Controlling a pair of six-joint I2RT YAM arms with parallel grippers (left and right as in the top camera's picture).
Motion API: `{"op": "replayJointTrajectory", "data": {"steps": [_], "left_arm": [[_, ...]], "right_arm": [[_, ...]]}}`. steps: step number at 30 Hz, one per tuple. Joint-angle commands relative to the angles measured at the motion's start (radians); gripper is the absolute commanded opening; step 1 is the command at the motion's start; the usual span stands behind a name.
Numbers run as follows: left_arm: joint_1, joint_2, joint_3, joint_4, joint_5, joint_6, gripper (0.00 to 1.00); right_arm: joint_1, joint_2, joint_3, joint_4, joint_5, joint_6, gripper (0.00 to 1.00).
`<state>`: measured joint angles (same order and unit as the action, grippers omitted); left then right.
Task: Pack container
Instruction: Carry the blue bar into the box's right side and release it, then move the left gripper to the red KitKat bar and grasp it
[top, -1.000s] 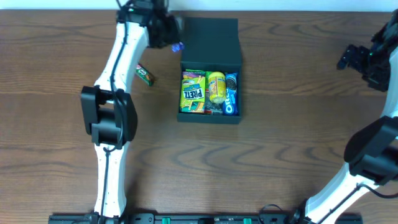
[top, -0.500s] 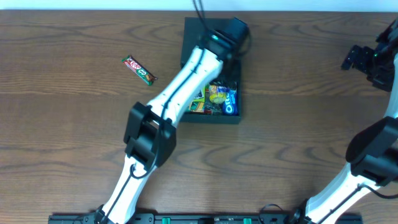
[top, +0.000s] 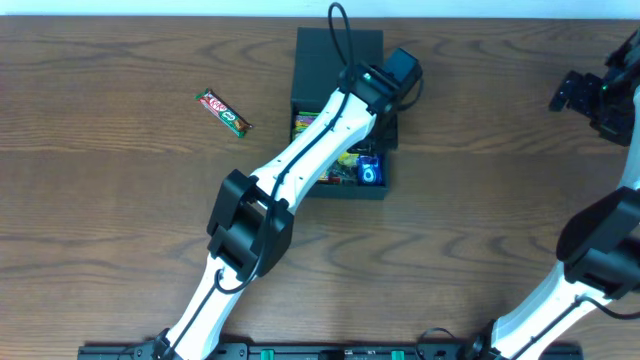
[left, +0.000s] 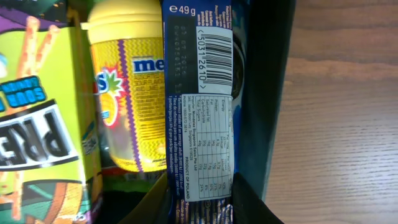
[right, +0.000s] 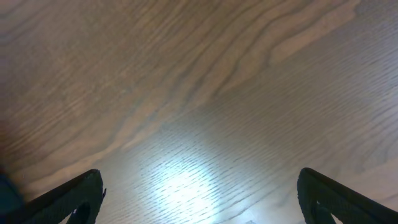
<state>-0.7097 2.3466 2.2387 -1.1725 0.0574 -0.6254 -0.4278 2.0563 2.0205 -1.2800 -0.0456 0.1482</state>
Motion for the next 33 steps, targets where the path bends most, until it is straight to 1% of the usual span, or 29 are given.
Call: {"op": "replayJointTrajectory", "data": {"steps": [1,4,8,12,13,14,15,16,20,24,26,27,28,29,31,32,33], "left_arm": [[-0.008,-0.019,-0.032,0.011,0.014,-0.019,0.06],[-0.030,-0.019,-0.057,0.025,0.021,-0.018,0.06],[-0.066,-0.019,-0.061,0.024,0.017,0.028,0.06],[-0.084,-0.019,-0.061,0.022,0.012,0.027,0.06],[-0.084,-0.019,-0.061,0.021,0.013,0.027,0.16],[-0.084,-0.019,-0.061,0.020,0.014,0.027,0.34],[-0.084,-0.019,-0.061,0.020,0.014,0.027,0.61],[-0.083,-0.019,-0.061,0.020,0.014,0.027,0.69],[-0.079,-0.019,-0.047,0.014,0.013,0.029,0.71],[-0.059,-0.043,0.064,-0.024,0.004,0.104,0.70],[-0.048,-0.069,0.105,-0.029,-0.038,0.107,0.70],[-0.041,-0.089,0.126,-0.031,-0.086,0.115,0.71],[-0.030,-0.114,0.145,-0.032,-0.164,0.123,0.74],[-0.010,-0.153,0.150,-0.031,-0.272,0.124,0.82],[0.050,-0.212,0.150,-0.035,-0.418,0.124,0.89],[0.082,-0.229,0.150,-0.040,-0.443,0.123,0.94],[0.133,-0.245,0.150,-0.054,-0.449,0.111,0.95]], "right_arm": [[-0.004,0.005,-0.001,0.006,-0.018,-0.015,0.99],[-0.004,0.005,-0.002,0.005,-0.018,-0.015,0.99],[-0.004,0.005,-0.002,0.005,-0.019,-0.015,0.99],[-0.004,0.005,-0.008,0.004,-0.022,-0.015,0.99],[-0.004,0.005,-0.008,0.004,-0.031,-0.015,0.99],[-0.004,0.005,-0.008,0.004,-0.042,-0.015,0.99],[-0.004,0.005,-0.008,0.004,-0.049,-0.015,0.99],[-0.004,0.005,-0.008,0.004,-0.049,-0.015,0.99],[-0.004,0.005,-0.008,0.004,-0.049,-0.015,0.99],[-0.004,0.005,-0.009,0.005,-0.049,-0.015,0.99],[-0.004,0.005,-0.009,0.005,-0.049,-0.015,0.99],[-0.004,0.005,-0.009,0.005,-0.048,-0.016,0.99],[-0.004,0.005,-0.009,0.005,-0.049,-0.016,0.99],[-0.004,0.005,-0.009,0.006,-0.048,-0.016,0.99],[-0.004,0.005,-0.009,0.006,-0.048,-0.015,0.99],[-0.004,0.005,-0.009,0.006,-0.049,-0.015,0.99],[-0.004,0.005,-0.009,0.008,-0.048,-0.015,0.99]]}}
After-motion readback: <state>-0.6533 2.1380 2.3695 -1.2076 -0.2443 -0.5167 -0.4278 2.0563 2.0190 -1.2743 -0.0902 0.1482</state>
